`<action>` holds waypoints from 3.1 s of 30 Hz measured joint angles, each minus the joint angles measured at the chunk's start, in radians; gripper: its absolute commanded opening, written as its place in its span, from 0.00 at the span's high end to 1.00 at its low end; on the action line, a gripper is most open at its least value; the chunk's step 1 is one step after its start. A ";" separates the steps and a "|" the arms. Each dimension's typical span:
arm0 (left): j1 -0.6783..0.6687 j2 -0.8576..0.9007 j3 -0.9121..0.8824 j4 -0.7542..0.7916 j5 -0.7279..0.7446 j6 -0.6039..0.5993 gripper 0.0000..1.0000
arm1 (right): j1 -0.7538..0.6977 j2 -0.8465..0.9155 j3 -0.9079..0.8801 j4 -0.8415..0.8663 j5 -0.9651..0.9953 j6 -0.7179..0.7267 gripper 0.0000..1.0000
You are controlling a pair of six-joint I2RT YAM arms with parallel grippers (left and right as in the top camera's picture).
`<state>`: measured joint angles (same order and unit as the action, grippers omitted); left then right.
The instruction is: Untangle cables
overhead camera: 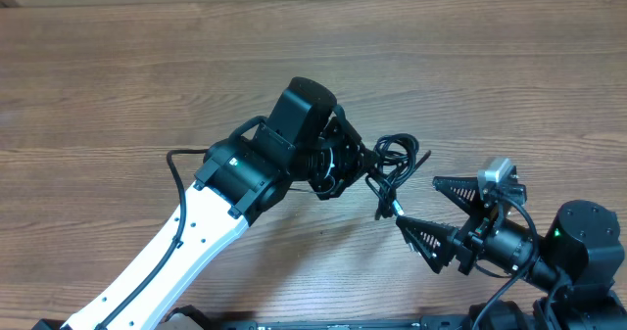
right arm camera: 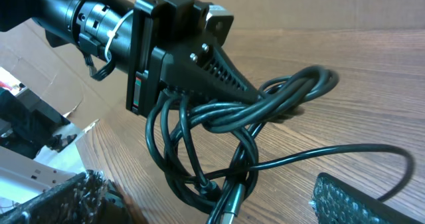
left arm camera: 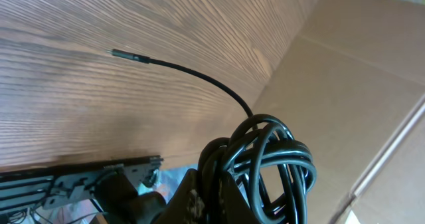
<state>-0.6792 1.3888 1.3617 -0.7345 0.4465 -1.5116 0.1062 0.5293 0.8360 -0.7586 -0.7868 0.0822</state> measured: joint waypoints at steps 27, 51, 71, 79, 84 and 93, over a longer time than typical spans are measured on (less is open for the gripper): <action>-0.080 0.000 0.000 0.144 0.085 0.055 0.96 | 0.000 0.000 0.001 -0.030 -0.237 -0.188 0.48; -0.085 0.000 0.000 0.134 0.081 0.085 0.96 | 0.000 0.000 0.002 -0.012 -0.219 -0.214 0.96; -0.087 0.000 0.000 0.045 -0.097 0.225 0.96 | 0.000 0.000 0.003 0.037 -0.187 -0.055 0.28; -0.087 0.000 0.000 0.091 -0.099 0.185 0.96 | 0.000 0.000 0.006 -0.056 -0.160 -0.131 0.20; -0.087 0.000 0.000 0.120 -0.098 0.149 0.96 | 0.000 0.000 0.006 -0.056 -0.152 -0.151 0.21; -0.132 0.000 0.000 0.161 -0.082 0.099 0.96 | 0.000 0.000 0.006 -0.044 -0.150 -0.163 0.50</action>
<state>-0.8116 1.3891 1.3617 -0.5735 0.3641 -1.4124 0.1062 0.5293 0.8417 -0.8024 -0.9367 -0.0807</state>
